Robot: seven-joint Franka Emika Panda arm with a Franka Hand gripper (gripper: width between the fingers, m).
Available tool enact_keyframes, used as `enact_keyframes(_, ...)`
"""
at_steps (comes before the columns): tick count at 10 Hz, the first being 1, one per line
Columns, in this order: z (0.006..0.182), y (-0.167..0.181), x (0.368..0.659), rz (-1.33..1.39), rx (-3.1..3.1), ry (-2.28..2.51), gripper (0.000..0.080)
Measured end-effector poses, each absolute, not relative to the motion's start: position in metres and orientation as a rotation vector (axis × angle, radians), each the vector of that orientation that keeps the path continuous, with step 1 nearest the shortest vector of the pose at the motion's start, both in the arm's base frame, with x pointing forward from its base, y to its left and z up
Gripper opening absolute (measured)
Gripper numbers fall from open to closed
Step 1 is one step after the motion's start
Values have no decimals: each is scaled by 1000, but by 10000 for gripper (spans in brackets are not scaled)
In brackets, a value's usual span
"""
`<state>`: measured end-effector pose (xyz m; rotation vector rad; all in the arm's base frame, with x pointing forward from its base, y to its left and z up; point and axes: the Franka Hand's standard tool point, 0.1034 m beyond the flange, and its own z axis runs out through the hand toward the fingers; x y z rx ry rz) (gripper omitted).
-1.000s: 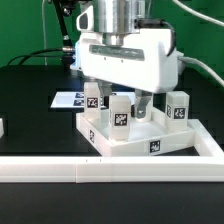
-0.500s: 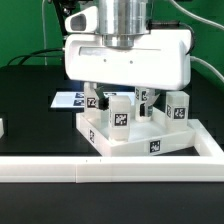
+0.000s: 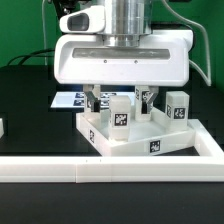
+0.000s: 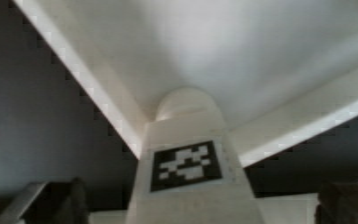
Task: Assemble square table
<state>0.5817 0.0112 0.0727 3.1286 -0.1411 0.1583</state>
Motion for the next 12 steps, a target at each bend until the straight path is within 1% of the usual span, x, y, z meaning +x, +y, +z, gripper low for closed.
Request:
enact_keyframes(2,73,11,582,152,3108,78,649)
enact_keyframes(5,74,11,583,151,3098,132,639)
enact_keyframes(7,74,11,583,151,3098,132,283)
enact_keyframes(10,73,11,583,152,3101,94,288)
enact_keyframes(12,73,11,583,155,3108,-70,288)
